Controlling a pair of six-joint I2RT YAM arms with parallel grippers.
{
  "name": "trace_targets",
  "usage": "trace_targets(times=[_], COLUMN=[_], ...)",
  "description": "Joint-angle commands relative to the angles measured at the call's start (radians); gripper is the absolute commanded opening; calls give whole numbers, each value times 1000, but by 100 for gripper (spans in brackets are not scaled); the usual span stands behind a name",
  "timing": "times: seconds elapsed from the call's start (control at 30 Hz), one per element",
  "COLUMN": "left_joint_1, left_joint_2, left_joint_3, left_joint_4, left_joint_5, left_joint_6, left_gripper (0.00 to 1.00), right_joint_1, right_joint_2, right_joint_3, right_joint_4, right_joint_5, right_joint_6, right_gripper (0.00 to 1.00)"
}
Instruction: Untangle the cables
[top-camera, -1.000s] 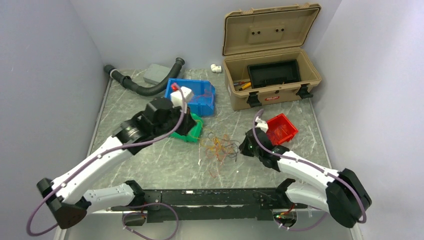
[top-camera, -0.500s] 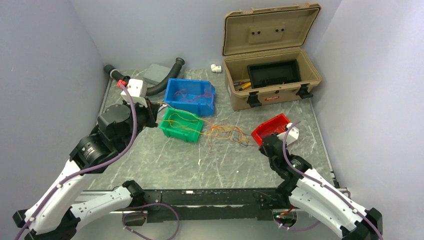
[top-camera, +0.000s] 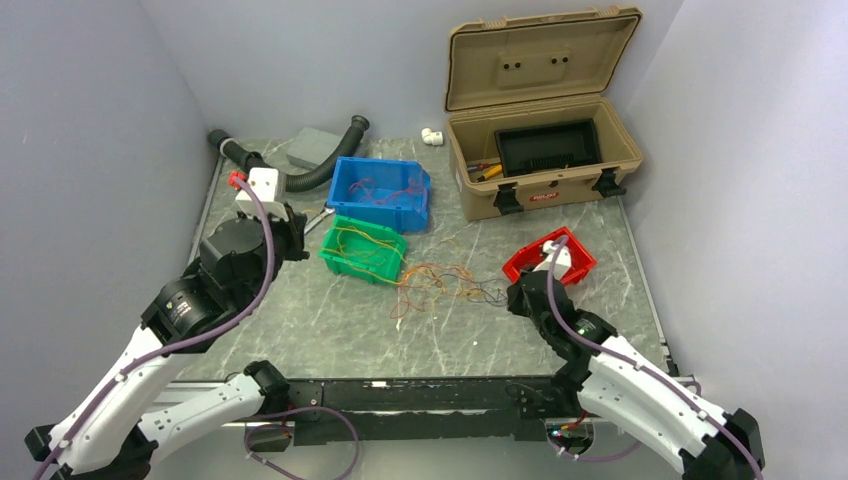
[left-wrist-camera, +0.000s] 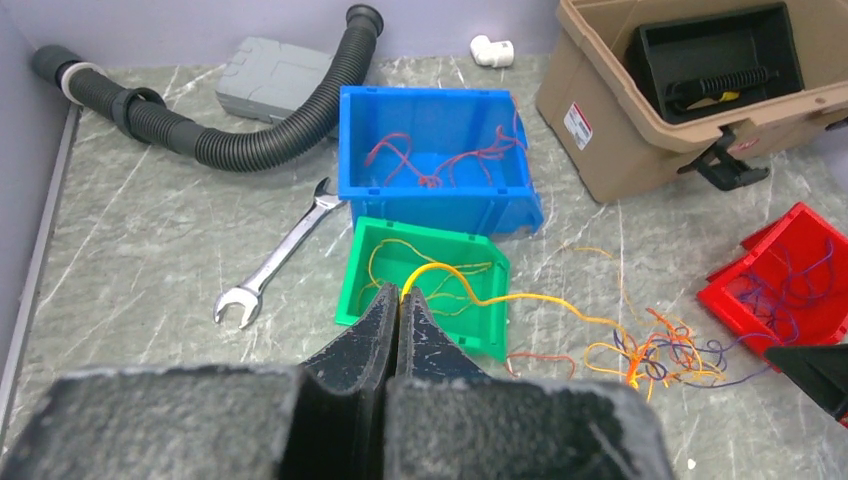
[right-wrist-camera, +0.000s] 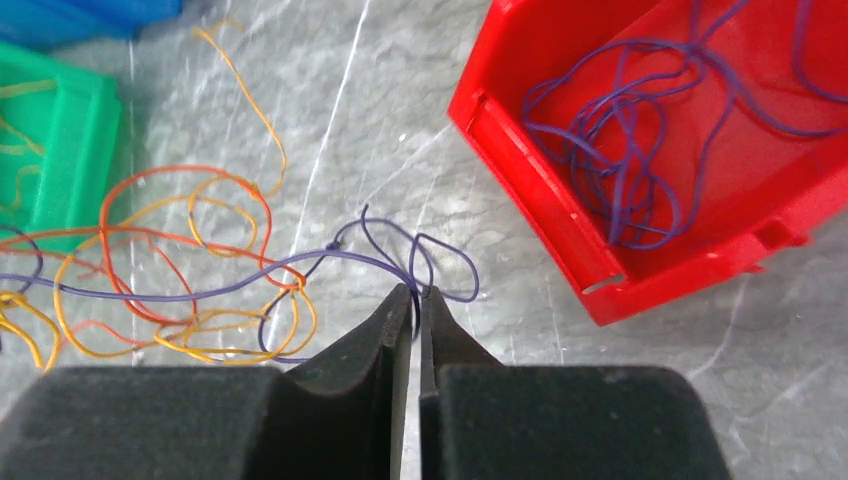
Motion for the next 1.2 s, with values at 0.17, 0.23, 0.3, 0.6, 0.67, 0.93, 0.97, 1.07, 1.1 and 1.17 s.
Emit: trace_targets(times=[0.17,0.23,0.3,0.6,0.67,0.93,0.97,1.07,1.1,1.17], left_joint_1=[6,5,6,-6,-5,-5,-5,-6,-6,-5], left_joint_2=[-39,-25,-16,-132,-160,-107,-102,-121,-129,-140], left_joint_3=[-199,-229,-248,-491,-530,-400,-373,-343,-339,-323], left_joint_4=[159,170,171,358,422,283,259,247,260,258], left_joint_5=[293,322,317,324,315,379,410,494,513,536], left_joint_6=[163,191,200,244,274,256,260,264,263,260], left_gripper=[0,0,0,0,0,0,0,0,0,0], right_joint_1=[9,13,18,161,185,195,194,197,197,197], right_joint_2=[91,91,93,86,82,106,107,159,193,277], right_joint_3=[-57,-60,-67,-75,-74,-65,-65,-4,27,79], right_joint_4=[228,240,252,257,250,285,301,326,327,354], right_joint_5=[-216,-219,-228,-96,-76,-162,-218,-326,-346,-369], right_joint_6=[-175,-176,-177,-168,-166,-222,-244,-250,-234,-206], right_gripper=[55,62,72,83,83,81,81,83,84,84])
